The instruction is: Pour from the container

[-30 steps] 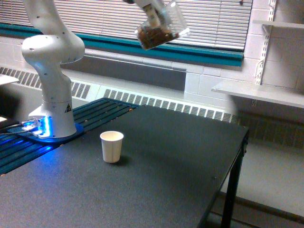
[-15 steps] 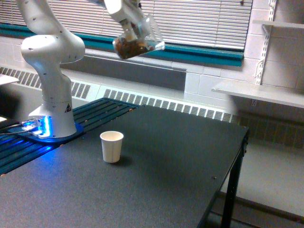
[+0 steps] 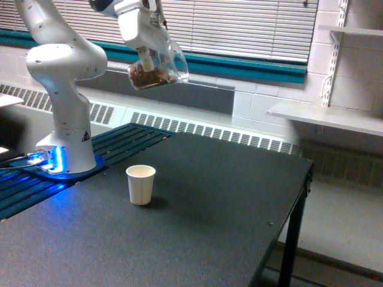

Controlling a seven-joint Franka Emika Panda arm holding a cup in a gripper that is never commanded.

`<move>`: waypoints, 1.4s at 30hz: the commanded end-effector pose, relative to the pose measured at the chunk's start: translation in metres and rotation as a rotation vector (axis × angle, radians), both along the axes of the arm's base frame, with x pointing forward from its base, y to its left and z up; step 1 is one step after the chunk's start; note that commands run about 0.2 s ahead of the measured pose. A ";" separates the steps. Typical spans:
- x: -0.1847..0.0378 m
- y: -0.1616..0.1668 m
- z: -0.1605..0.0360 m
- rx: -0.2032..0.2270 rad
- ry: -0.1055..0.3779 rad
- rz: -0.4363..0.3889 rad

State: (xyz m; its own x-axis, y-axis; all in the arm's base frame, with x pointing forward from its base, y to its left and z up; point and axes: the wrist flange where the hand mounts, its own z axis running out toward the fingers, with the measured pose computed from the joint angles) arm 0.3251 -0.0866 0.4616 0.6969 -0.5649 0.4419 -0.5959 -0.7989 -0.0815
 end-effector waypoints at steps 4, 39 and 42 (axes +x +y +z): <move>-0.015 0.011 -0.015 0.026 0.033 -0.017; -0.061 0.030 -0.047 0.075 0.132 -0.112; -0.062 0.030 -0.047 0.078 0.134 -0.116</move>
State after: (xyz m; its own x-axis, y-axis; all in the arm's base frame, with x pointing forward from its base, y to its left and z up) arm 0.2690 -0.0597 0.4284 0.6770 -0.6571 0.3314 -0.6786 -0.7317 -0.0645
